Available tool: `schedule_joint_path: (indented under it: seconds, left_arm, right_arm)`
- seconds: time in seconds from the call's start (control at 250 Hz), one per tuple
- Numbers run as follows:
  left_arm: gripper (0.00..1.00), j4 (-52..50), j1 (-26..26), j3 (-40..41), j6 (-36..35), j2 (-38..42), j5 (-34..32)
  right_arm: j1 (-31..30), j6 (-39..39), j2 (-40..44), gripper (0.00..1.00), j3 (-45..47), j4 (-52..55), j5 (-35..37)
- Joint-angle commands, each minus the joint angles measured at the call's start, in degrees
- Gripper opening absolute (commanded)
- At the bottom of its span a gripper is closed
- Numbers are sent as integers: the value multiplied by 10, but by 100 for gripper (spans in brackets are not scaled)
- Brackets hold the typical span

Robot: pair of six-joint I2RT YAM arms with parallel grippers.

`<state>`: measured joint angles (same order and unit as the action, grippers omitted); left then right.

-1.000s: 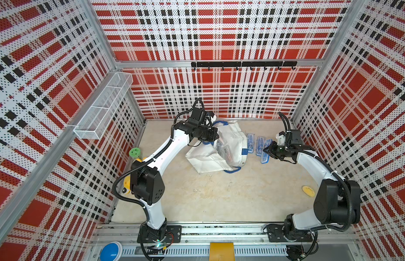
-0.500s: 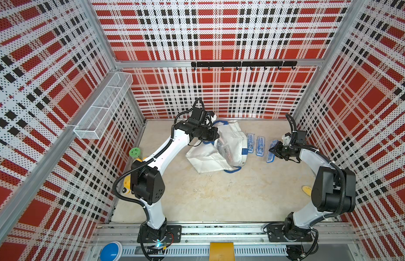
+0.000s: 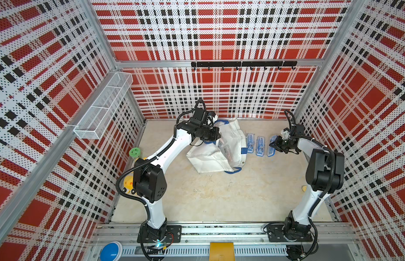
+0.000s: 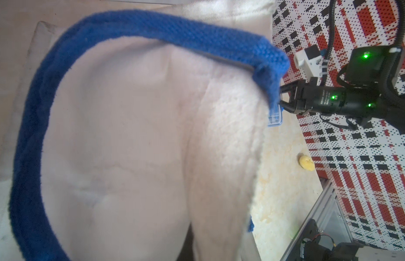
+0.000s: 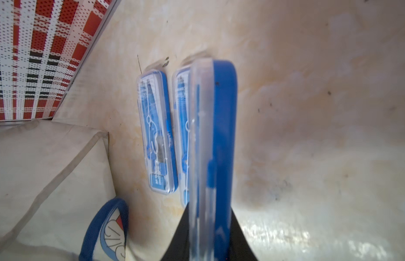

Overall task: Take out the compass set from the canvas bag
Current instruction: Place the compass set at the center of the board.

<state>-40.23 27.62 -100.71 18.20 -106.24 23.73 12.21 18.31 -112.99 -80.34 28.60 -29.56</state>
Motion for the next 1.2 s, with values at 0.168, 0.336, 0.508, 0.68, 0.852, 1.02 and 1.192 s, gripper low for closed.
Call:
schedule_joint_path:
  seconds: [0.168,0.336,0.508,0.68,0.852,1.02,1.192]
  left_arm:
    - [0,41,6,-38,2,-13,20]
    - [0,40,6,-38,5,-16,19]
    - [0,39,5,-38,6,-17,17]
    - [0,35,6,-38,5,-14,17]
    - [0,27,5,-38,2,-11,17]
    - [0,23,5,-33,1,-8,19]
    - [0,22,7,-28,-3,-5,18]
  right_arm:
    - [4,-92,-113,11,-136,86,-17]
    - [3,-111,-144,11,-180,116,-22]
    - [3,-97,-149,15,-180,111,-23]
    - [4,-84,-151,22,-167,110,-11]
    - [4,-78,-156,28,-172,131,11]
    - [4,-68,-133,41,-166,139,44]
    - [4,-53,-84,50,-149,145,83]
